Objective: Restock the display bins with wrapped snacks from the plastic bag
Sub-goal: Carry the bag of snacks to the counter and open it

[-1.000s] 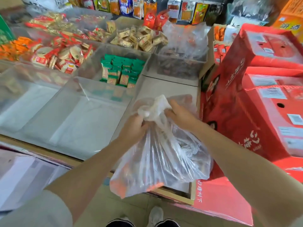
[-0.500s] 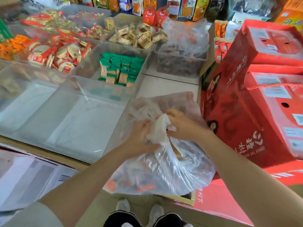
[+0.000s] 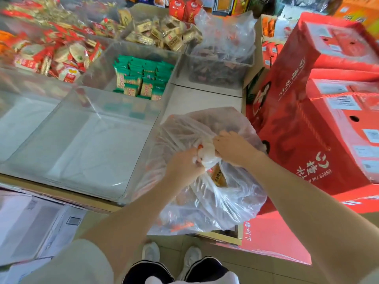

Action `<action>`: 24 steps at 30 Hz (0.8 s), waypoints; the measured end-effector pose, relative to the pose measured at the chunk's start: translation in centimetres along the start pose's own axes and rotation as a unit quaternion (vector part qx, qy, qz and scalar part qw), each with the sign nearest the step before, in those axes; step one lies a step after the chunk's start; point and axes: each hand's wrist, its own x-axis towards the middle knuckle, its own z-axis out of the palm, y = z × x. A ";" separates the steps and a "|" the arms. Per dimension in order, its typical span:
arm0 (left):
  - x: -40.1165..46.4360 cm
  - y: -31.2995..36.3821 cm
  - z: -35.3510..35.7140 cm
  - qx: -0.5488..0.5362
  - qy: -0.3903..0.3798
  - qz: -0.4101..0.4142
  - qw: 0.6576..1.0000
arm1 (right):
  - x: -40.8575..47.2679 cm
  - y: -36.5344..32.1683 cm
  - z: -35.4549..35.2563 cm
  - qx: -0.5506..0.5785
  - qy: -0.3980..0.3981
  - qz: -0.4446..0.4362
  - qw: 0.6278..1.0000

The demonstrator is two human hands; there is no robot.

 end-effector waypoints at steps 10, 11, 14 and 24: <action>-4.2 -6.2 -5.8 -0.021 -0.024 0.147 0.989 | 3.0 4.1 0.6 -0.018 0.026 0.249 0.968; -4.6 -6.6 -6.1 -0.037 -0.036 0.166 0.985 | 3.2 4.6 1.1 0.000 0.027 0.272 0.962; -5.3 -8.3 -6.6 0.051 -0.069 0.208 0.974 | 3.8 5.7 2.6 0.089 -0.016 0.294 0.952; -2.8 -3.4 -6.1 0.093 -0.157 0.299 0.937 | 0.7 -1.5 0.8 0.087 0.028 0.098 0.991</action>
